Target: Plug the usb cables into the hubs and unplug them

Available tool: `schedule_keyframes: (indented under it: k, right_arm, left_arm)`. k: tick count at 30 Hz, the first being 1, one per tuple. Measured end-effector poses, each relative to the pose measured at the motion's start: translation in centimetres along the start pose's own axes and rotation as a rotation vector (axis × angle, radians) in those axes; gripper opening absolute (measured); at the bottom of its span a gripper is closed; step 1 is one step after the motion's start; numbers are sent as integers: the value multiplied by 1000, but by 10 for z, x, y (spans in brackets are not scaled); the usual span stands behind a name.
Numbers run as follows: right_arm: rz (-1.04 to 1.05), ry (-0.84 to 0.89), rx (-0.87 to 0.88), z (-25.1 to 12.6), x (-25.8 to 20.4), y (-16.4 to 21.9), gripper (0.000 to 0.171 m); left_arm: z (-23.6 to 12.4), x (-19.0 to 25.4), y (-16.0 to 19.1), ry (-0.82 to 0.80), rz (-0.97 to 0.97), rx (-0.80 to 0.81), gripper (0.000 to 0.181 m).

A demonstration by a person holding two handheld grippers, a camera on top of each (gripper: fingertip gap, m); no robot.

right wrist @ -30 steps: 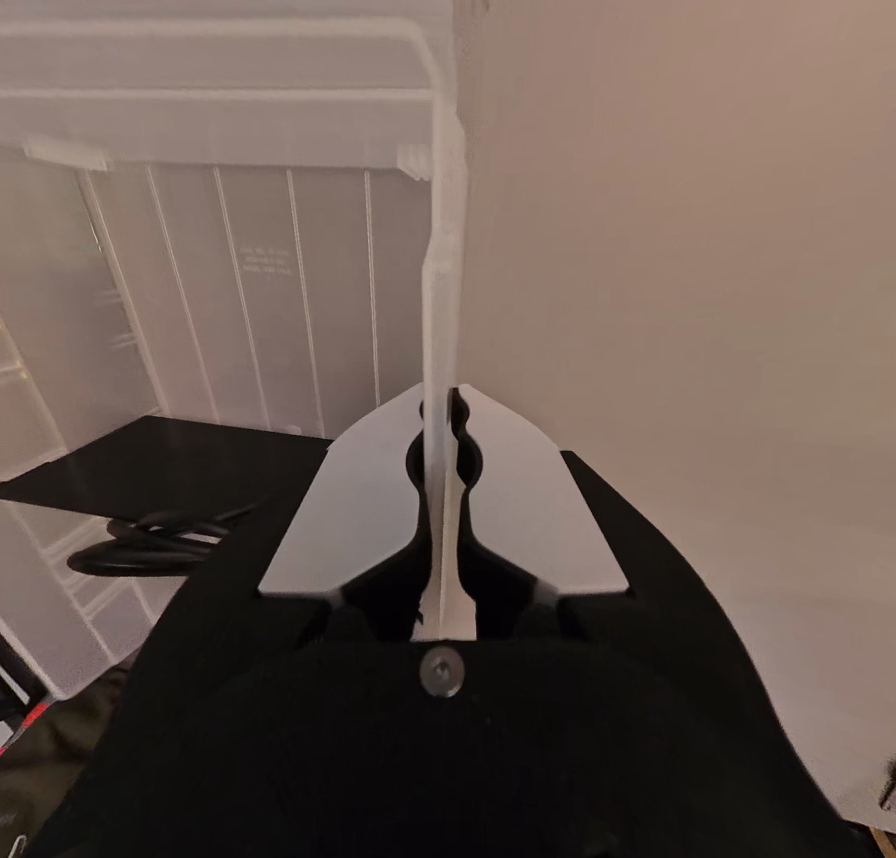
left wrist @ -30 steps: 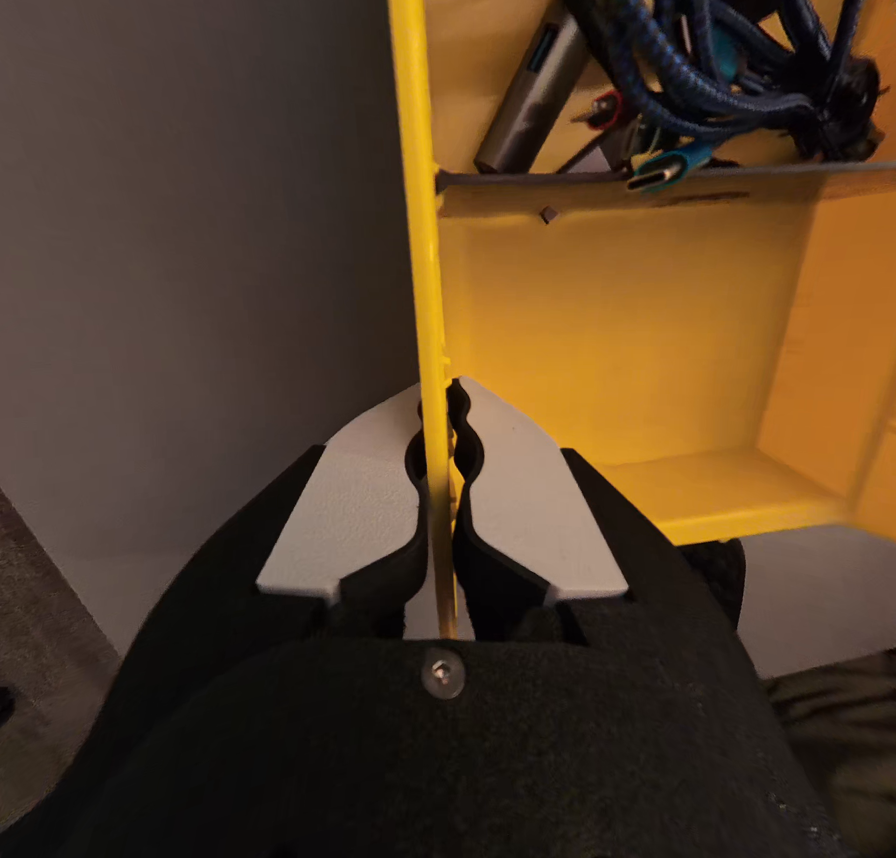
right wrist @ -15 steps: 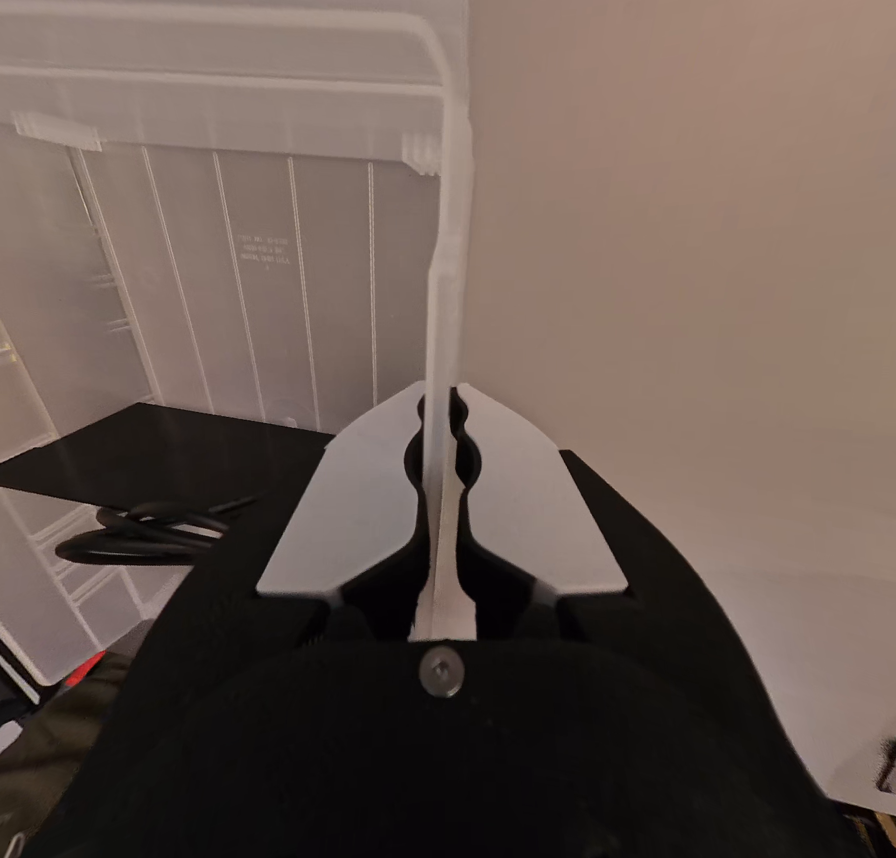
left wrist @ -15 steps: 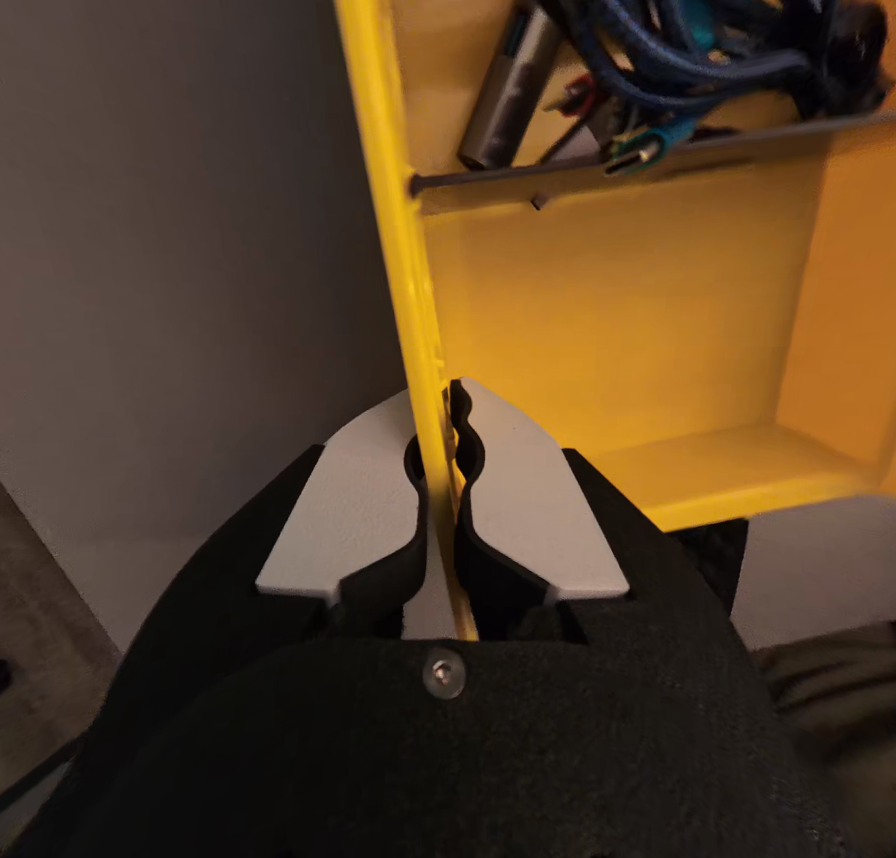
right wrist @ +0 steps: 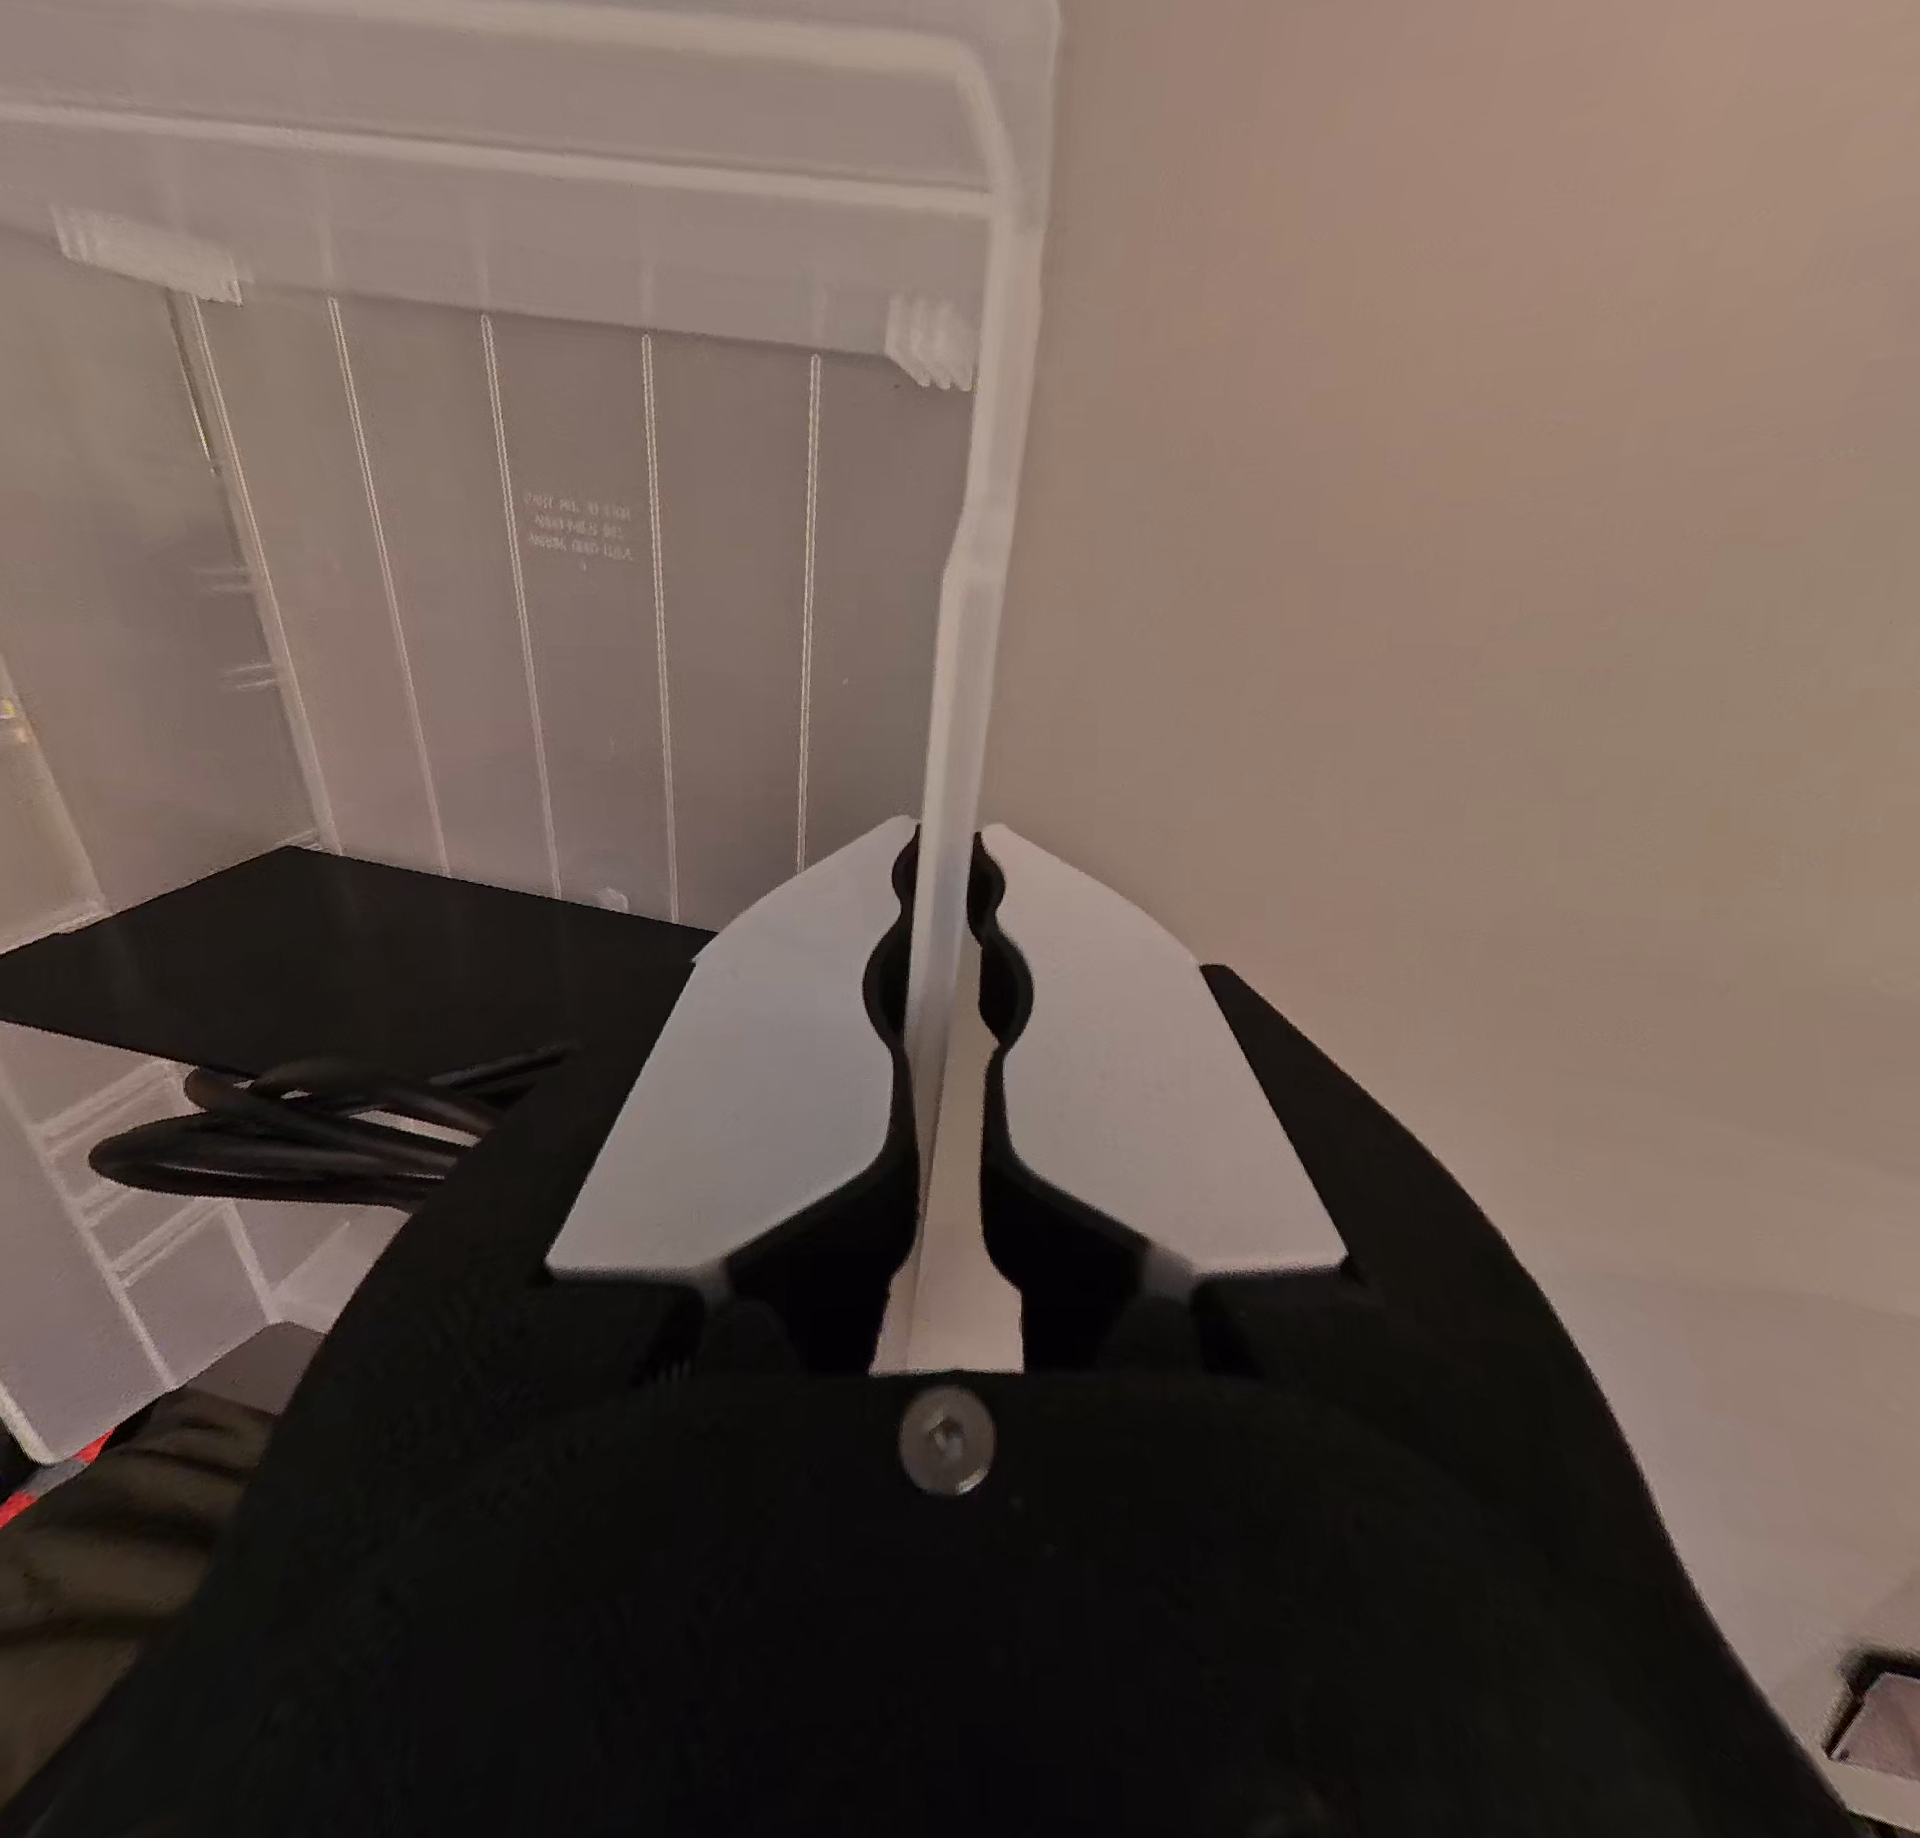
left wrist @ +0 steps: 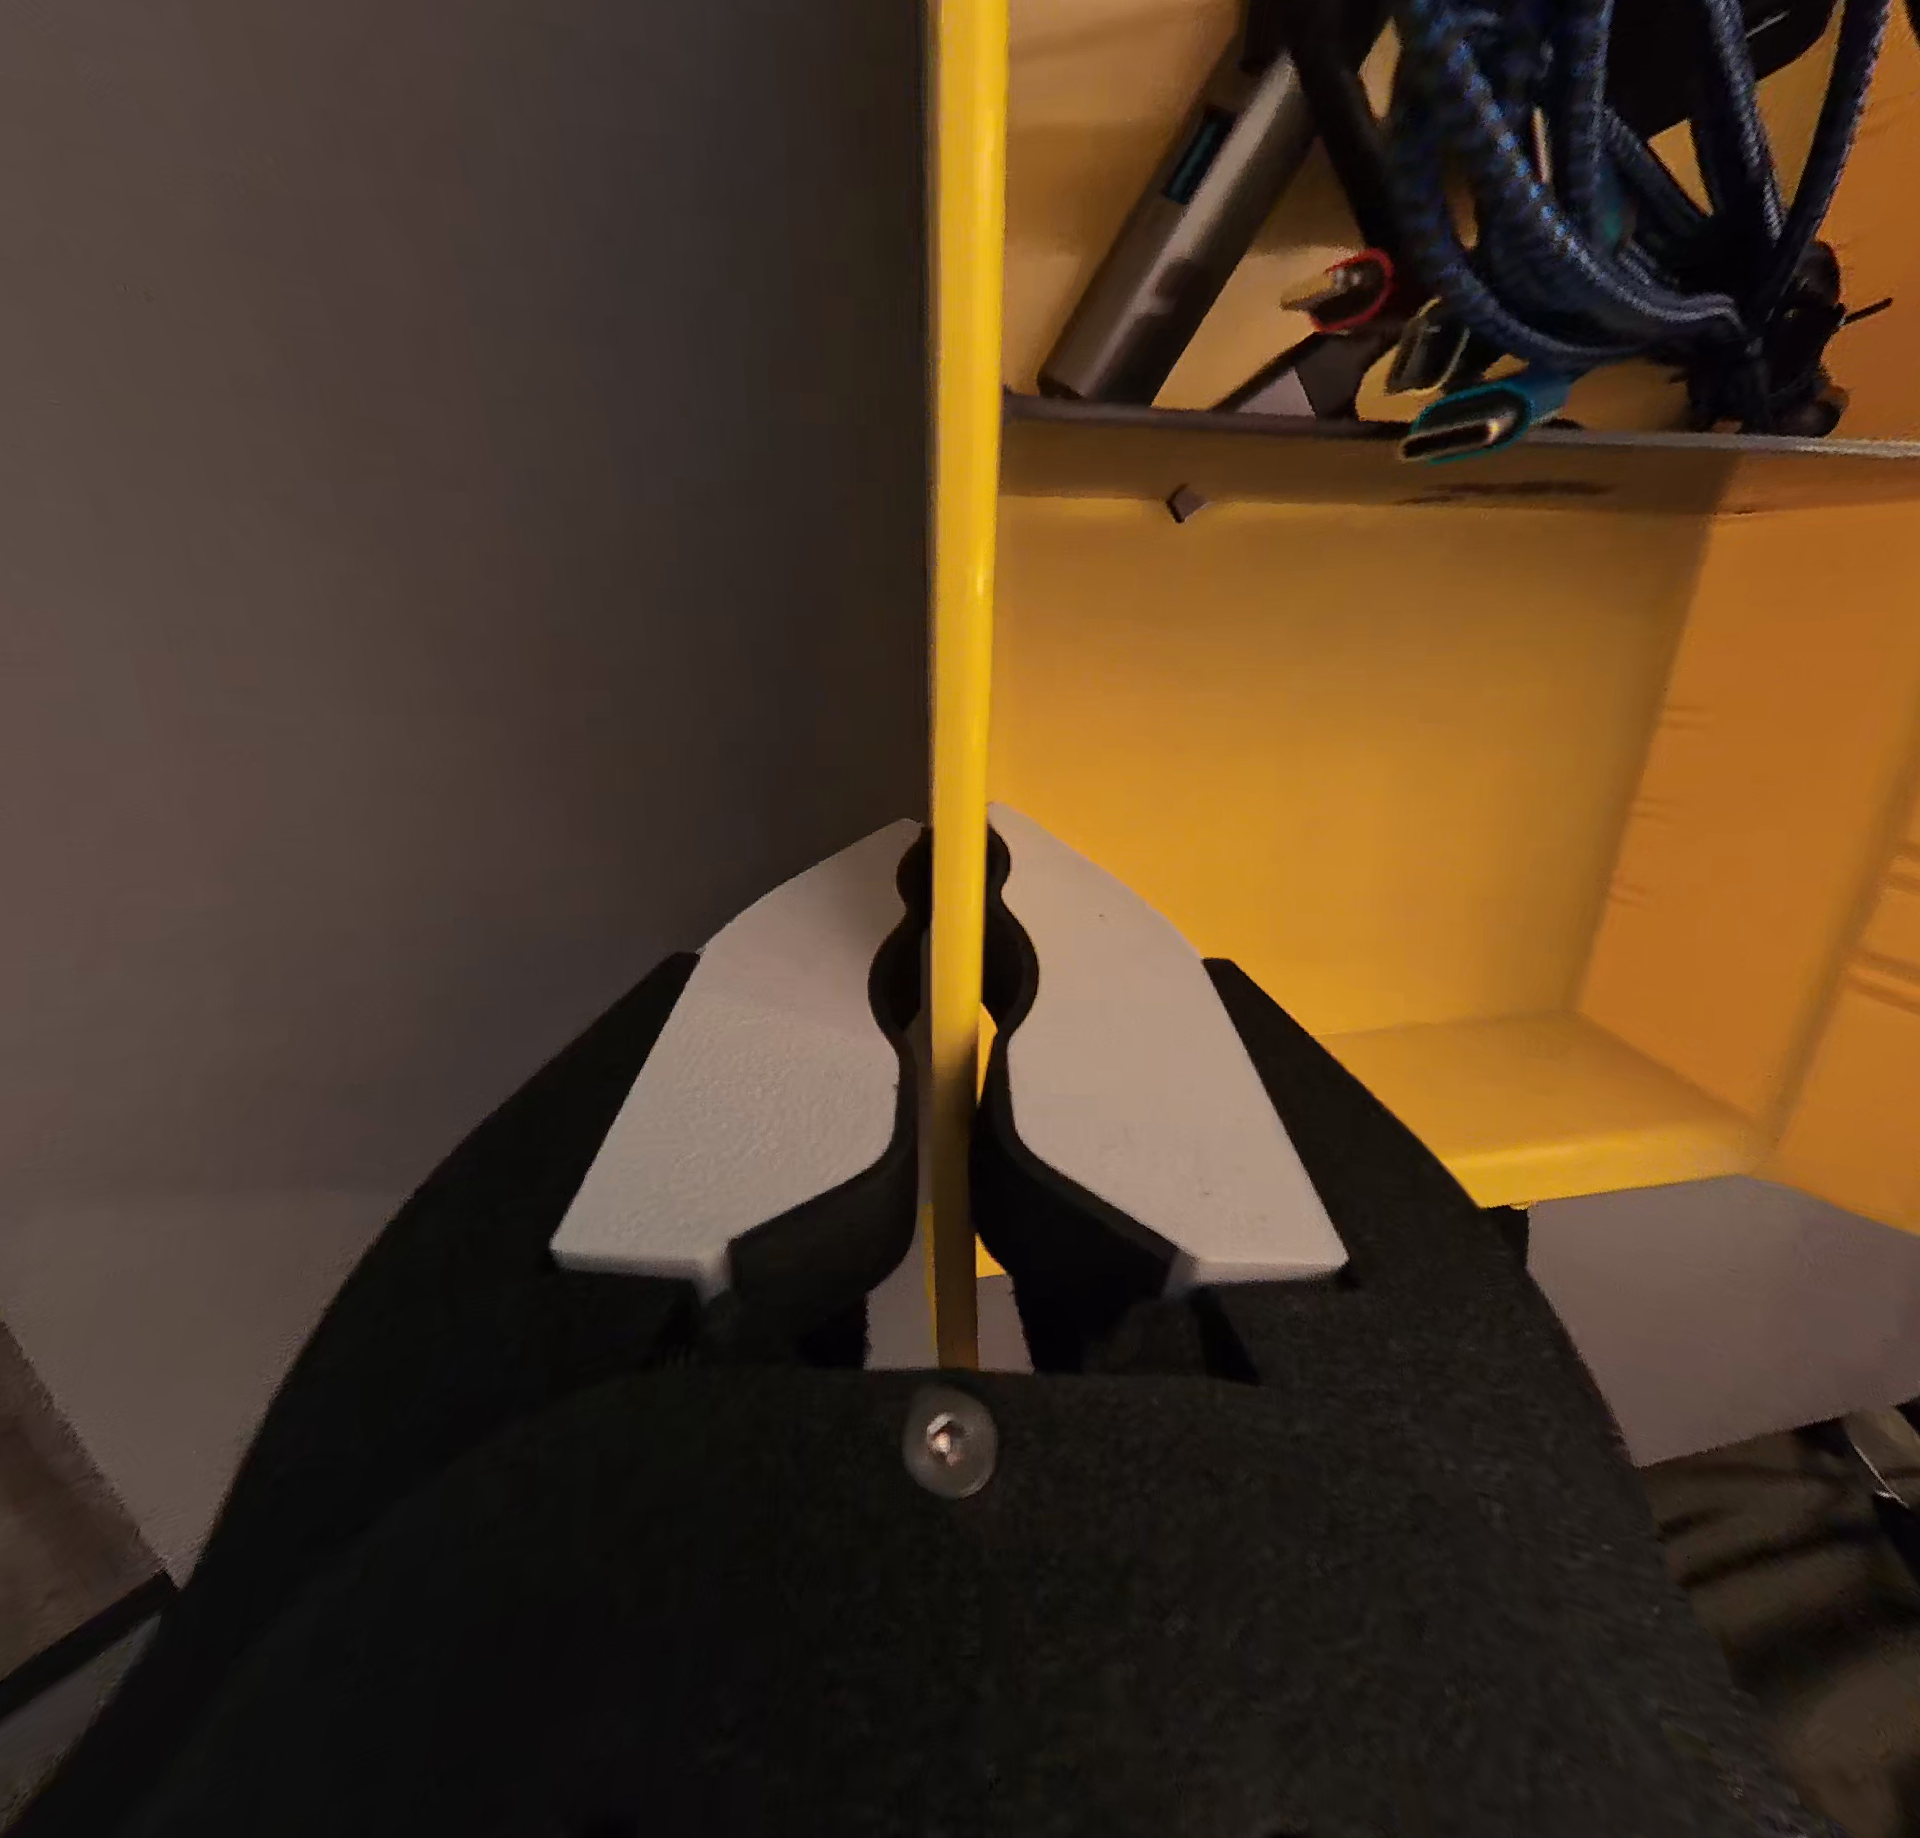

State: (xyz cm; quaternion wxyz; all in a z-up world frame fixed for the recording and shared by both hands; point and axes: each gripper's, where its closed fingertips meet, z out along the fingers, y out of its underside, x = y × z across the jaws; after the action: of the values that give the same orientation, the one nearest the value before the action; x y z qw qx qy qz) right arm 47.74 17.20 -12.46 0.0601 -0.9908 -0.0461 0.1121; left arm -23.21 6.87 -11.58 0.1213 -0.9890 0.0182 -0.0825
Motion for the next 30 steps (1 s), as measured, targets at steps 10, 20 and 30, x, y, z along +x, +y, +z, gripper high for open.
schedule_keyframes:
  k: [10, 20, 30]
  right_arm:
    - [-34, -8, -4, 0, 0, 0, 8]
    - [-45, -7, 6, 0, 0, 0, 8]
    - [-52, -18, 9, 0, -1, 1, 9]
  left_arm:
    - [-4, -1, 22, -89, 44, -221, 8]
    - [-2, -1, 18, -6, -45, -134, 5]
    - [-6, -16, 25, -19, -168, -98, 4]
